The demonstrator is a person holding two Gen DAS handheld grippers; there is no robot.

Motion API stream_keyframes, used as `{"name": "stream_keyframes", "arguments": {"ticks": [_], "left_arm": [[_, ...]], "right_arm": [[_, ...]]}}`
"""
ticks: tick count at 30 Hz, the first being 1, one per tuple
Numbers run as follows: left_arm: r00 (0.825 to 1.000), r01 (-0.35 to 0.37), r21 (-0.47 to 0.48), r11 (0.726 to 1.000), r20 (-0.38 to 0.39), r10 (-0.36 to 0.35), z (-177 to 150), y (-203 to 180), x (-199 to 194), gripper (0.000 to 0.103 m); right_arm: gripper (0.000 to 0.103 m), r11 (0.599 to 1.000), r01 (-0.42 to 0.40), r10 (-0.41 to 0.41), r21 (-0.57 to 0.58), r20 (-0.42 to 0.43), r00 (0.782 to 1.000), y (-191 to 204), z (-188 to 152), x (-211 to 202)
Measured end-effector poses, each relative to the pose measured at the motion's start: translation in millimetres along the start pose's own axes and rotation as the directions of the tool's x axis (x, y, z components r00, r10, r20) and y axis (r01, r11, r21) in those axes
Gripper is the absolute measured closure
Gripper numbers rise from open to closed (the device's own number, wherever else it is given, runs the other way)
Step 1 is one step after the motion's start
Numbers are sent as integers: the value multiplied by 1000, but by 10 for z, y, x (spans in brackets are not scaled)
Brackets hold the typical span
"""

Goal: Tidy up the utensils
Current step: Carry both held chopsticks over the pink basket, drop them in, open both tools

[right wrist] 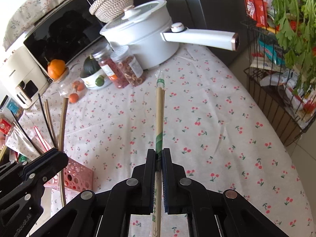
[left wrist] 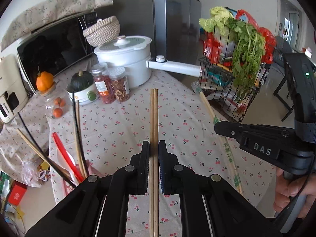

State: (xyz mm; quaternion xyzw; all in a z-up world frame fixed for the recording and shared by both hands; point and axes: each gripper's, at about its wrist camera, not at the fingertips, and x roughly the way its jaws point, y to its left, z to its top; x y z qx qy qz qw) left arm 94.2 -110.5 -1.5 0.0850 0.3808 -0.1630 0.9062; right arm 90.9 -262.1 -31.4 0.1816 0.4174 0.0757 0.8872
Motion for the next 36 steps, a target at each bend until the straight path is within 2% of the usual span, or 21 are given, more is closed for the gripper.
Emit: {"name": "stream_keyframes", "arguments": {"ticks": [4,8,12,17,18,22,25,30,33,36], "left_arm": [[995,6,-41,999,102,-2,-76,194,-403,94],[973,-6,-67,998,231,22,-182,400,-760,94],[922,-29,-137,990,379,80,-279,717,-978,94],[820,-79,-197,977,544,176,-364,1034,-1038,94],[808,-88,-209,974,557,192,-360,1087,-1002,94],[777,-121,-247,961,579,247,-321,1213,-796,94],[764,-143,-243,959,589,263,-283,1221,-622,94],[765,-169,-243,955,578,283,-241,1193,-328,94],[776,-179,-249,952,558,293,-255,1216,-190,94],[810,-142,-264,954,524,265,-292,1293,-88,94]], "right_arm": [[98,999,-26,27,-19,52,998,160,-6,-105],[98,998,-42,45,-44,92,995,302,4,-130],[99,996,-47,54,-69,102,993,415,-14,-74],[98,995,-48,56,-89,97,994,505,-23,26],[99,995,-48,57,-91,95,994,516,-28,41],[99,994,-49,57,-94,85,995,574,-45,113],[98,994,-50,59,-98,88,994,609,-46,136],[99,994,-43,54,-105,105,993,628,-35,151],[99,994,-48,60,-102,119,991,627,-29,154],[99,992,-57,74,-114,147,986,659,-36,144]]}}
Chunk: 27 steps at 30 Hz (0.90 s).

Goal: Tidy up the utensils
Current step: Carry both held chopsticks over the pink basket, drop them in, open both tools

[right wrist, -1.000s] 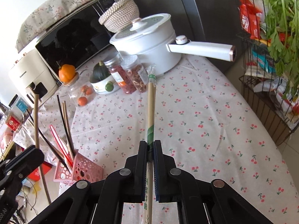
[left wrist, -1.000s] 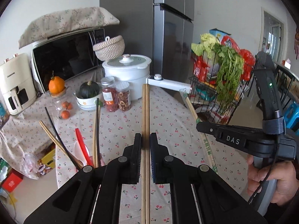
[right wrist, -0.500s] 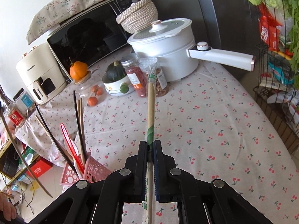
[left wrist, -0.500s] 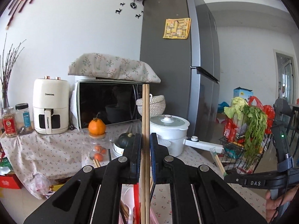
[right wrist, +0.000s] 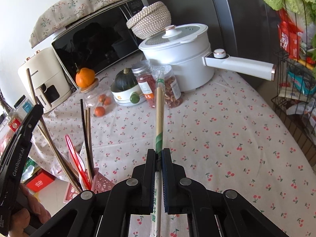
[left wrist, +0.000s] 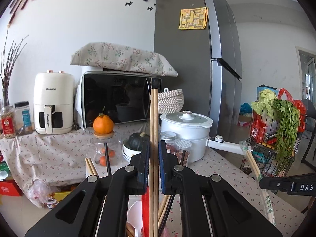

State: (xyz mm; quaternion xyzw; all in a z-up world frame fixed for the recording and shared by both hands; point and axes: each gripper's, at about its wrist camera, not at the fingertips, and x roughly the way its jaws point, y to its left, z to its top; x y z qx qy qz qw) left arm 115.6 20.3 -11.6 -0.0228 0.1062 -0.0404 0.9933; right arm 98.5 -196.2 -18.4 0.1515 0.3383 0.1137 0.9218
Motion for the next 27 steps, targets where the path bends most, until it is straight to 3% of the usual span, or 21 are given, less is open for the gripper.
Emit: {"name": "stream_keyframes", "arguments": {"ticks": [7,11,15,17,18,22,27], "left_arm": [[989,68,17,998,-136,-65,-135,33,-52,93],[967,107,37,994,-237,-95,-98,66,-239,93],[933,89,1,996,-351,-83,-46,240,-397,85],[907,69,-31,997,-414,-76,-70,362,-424,62],[893,49,-40,998,-445,-62,-96,428,-429,58],[842,-15,-75,997,-539,-28,-234,724,-419,57],[806,-76,-95,993,-592,5,-367,1070,-406,57]], "right_arm": [[98,997,-67,70,-31,99,993,210,-17,-7],[98,992,-115,121,-48,153,981,428,-21,-37],[98,985,-157,168,-69,203,965,715,-21,-47],[98,985,-160,171,-69,230,958,854,-33,-24],[98,986,-154,165,-65,244,956,913,-41,-7],[98,996,-84,90,-34,306,948,1130,-103,108],[98,999,44,-43,5,386,922,1392,-229,300]]}}
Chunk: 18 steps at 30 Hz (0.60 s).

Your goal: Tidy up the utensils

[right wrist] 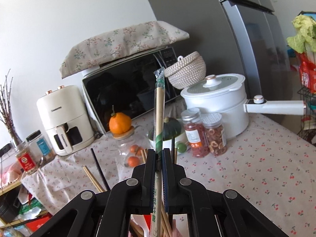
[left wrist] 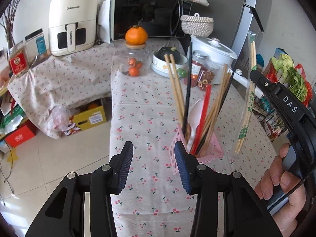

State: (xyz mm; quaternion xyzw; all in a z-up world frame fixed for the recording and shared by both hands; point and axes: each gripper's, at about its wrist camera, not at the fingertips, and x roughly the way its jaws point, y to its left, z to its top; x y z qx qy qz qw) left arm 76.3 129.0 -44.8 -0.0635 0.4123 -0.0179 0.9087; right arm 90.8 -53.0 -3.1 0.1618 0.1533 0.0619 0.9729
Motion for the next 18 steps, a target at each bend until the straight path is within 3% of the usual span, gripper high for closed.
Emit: {"name": "stream_keyframes", "arguments": {"ticks": [6,10,15,18], "left_arm": [[999,-8,-19,1000,-38,7,-89,279,53,57],[999,-3,-26,1000,-45,2,-110,372,59,57],[998,3,-7,1000,-58,-3,-140,389,83,57],[997,6,-1,1000,-74,-6,-169,372,100,57]], "right_arm": [[98,985,161,-154,-59,105,983,290,-260,120],[98,972,226,-217,-65,112,970,357,-445,185],[94,970,225,-221,-87,58,974,368,-617,114],[82,976,186,-185,-110,20,982,335,-651,21]]}}
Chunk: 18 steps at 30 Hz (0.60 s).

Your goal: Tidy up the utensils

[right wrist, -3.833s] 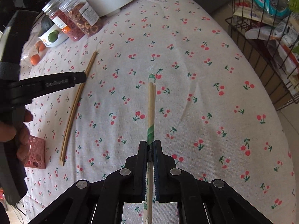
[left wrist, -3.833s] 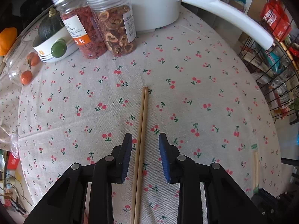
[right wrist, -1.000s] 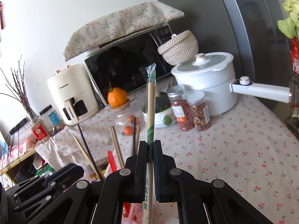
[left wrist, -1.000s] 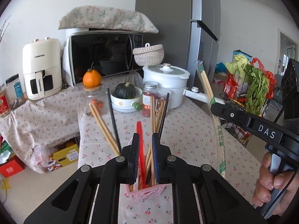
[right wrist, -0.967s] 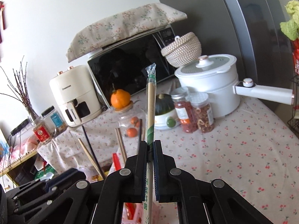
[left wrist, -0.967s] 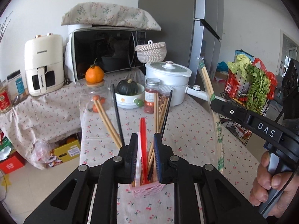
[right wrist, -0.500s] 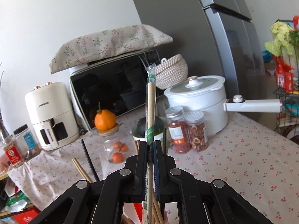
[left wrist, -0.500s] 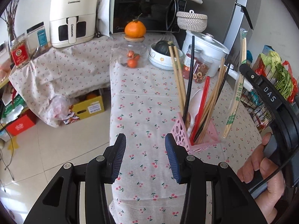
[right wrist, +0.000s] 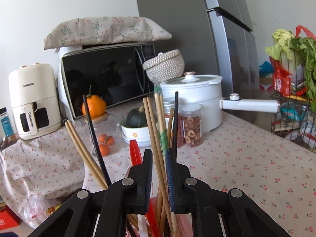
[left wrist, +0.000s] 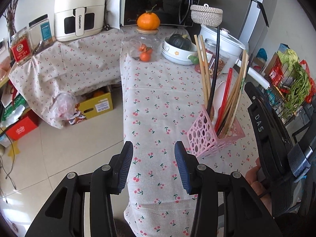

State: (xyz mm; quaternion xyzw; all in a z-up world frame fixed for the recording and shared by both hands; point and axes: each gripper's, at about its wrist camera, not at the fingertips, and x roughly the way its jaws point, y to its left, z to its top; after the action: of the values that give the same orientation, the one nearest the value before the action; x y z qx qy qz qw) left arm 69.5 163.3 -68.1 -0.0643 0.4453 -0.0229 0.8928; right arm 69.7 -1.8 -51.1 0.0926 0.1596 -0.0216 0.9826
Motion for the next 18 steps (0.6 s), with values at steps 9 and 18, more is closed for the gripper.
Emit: {"name": "stream_keyframes", "arguments": {"ticks": [9,18], "left_arm": [[1000,27,0,1000,-2,-27,-97,-220,-96,33],[995,-90,-11,996,37,90,-184,-644,-417,6]], "right_arm": [[30,988,-137,129,-71,-107,986,-430,193,-317],[0,987,-94,67,-131,-194,979,-1004,495,-670]]}}
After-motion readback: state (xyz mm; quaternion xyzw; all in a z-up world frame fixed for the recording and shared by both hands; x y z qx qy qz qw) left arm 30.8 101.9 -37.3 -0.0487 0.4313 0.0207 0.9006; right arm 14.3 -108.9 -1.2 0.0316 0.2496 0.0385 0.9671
